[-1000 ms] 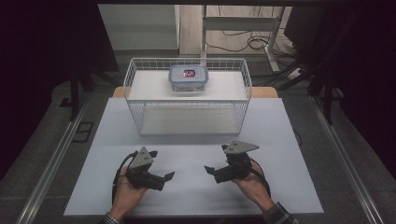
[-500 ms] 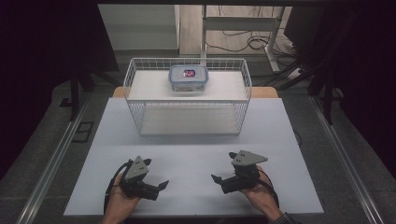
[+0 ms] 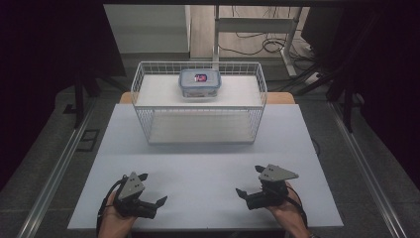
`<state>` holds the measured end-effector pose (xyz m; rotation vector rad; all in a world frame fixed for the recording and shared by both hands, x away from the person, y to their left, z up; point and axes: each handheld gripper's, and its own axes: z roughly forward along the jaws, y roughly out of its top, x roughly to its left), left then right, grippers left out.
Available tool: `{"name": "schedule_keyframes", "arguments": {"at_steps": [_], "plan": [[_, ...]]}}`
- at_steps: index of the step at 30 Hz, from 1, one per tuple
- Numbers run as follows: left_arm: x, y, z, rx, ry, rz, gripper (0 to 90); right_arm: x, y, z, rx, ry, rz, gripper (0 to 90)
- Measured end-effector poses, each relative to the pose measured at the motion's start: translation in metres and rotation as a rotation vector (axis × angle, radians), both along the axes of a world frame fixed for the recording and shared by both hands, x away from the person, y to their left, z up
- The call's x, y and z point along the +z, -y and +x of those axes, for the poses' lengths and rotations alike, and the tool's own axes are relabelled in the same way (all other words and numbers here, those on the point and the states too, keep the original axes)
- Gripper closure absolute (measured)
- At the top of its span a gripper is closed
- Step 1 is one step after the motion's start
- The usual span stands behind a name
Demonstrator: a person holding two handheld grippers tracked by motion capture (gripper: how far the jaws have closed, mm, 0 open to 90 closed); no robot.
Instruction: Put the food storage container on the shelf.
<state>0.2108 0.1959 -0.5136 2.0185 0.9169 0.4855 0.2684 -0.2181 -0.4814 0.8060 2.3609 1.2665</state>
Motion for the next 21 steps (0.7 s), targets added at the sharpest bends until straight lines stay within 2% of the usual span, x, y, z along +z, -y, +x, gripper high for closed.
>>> {"name": "schedule_keyframes", "arguments": {"at_steps": [10,21], "plan": [[-0.002,-0.017,-0.01,0.048,-0.005,0.02,1.6,-0.004,0.023,-0.006,-0.055,-0.009,-0.013,0.0],[-0.01,-0.042,-0.023,0.114,-0.034,-0.004,1.8,-0.013,0.045,-0.014,-0.112,-0.044,-0.039,0.0]]}}
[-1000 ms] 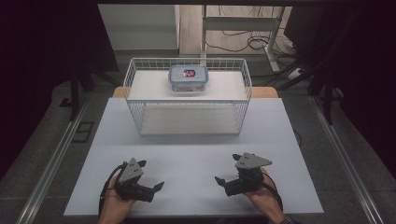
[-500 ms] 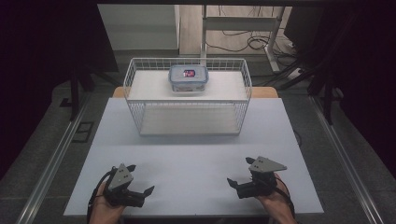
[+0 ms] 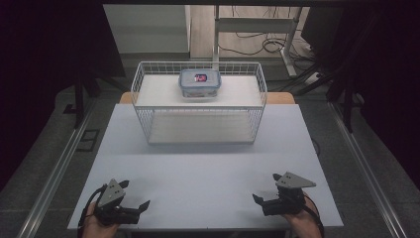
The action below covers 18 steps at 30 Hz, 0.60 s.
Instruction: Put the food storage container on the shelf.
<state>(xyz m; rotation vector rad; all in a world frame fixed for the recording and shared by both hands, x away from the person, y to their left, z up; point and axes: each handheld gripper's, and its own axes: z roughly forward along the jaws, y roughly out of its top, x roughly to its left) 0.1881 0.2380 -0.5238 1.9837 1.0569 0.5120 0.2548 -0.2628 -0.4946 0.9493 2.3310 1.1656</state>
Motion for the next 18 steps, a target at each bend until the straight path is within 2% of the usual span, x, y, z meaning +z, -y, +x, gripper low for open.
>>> {"name": "schedule_keyframes", "arguments": {"at_steps": [7,12,18], "plan": [[-0.005,-0.01,-0.005,0.017,-0.017,-0.004,1.6,-0.006,0.011,-0.005,-0.029,-0.041,-0.01,0.0],[-0.011,-0.015,-0.004,0.03,-0.062,-0.006,1.1,-0.01,0.014,-0.007,-0.029,-0.066,-0.041,0.0],[-0.014,-0.019,-0.001,0.058,-0.105,-0.033,0.9,-0.016,0.017,-0.006,-0.033,-0.117,-0.073,0.0]]}}
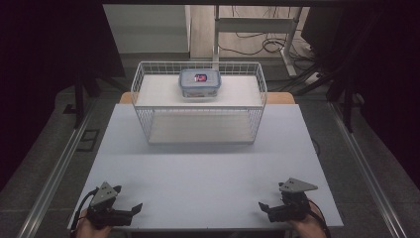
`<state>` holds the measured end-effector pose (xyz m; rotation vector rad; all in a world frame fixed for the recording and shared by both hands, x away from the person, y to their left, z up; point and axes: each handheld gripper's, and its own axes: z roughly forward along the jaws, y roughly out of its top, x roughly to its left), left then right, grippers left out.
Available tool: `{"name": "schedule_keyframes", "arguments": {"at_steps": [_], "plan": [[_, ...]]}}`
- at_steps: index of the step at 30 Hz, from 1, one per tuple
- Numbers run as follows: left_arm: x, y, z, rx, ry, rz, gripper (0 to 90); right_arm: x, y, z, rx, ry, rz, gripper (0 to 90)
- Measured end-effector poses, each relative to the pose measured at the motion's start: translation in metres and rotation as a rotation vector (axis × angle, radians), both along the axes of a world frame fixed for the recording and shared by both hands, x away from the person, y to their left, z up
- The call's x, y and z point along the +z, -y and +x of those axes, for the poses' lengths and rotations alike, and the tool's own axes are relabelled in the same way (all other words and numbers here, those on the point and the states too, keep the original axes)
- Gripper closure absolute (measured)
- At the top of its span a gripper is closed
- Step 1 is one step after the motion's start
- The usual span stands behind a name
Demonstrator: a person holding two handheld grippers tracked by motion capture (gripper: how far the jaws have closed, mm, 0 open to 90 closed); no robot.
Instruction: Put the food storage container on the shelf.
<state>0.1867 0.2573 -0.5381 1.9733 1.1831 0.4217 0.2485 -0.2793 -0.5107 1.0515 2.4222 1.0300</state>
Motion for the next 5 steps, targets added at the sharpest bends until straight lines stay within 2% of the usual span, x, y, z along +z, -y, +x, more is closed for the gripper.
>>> {"name": "schedule_keyframes", "arguments": {"at_steps": [2,5], "plan": [[-0.0005,-0.0005,0.0009,0.007,-0.009,-0.002,0.9,-0.0025,0.0004,0.0005,-0.002,-0.022,-0.009,0.0],[-0.0008,-0.0004,0.002,0.01,-0.016,-0.002,0.9,-0.0025,0.0007,0.0008,-0.001,-0.019,-0.011,0.0]]}}
